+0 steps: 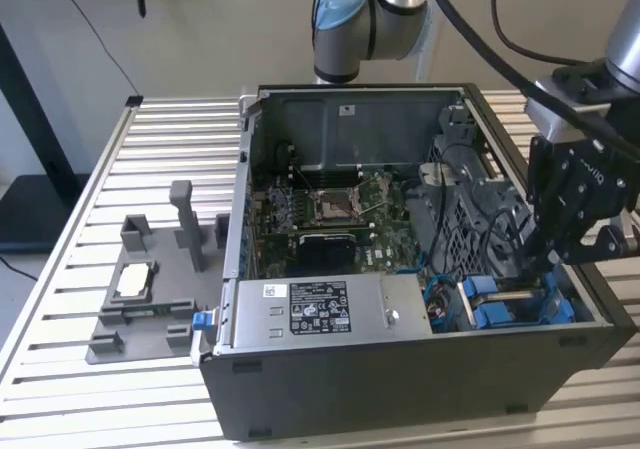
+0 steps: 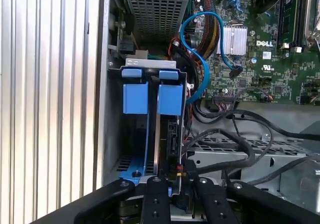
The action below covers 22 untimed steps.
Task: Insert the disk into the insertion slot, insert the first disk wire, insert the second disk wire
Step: 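Insert the first disk wire, then insert the second disk wire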
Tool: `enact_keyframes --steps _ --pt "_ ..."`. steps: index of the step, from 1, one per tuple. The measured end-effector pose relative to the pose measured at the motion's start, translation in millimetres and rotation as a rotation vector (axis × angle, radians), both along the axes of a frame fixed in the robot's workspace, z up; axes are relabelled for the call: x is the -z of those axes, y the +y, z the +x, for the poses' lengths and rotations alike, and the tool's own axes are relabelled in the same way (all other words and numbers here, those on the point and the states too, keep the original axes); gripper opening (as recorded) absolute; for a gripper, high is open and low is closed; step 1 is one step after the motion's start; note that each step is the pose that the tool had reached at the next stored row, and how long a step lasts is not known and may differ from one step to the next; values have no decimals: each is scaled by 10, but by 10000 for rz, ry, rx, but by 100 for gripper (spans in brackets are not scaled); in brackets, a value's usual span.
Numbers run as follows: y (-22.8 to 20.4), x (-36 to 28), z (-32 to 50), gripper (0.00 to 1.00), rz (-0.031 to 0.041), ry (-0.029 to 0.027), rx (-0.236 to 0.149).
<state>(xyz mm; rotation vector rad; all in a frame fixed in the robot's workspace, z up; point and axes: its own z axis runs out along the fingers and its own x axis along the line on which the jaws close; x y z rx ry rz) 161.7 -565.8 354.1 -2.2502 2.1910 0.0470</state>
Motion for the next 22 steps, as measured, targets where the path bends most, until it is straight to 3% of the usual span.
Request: enact_keyframes --steps 8,11,15,22 --pt "20 -313 0 27 -2 0 0" --pt "45 -323 0 27 -1 -1 0" --pt "155 -321 0 27 -66 -2 0" --pt "173 -321 14 27 -68 14 -1"
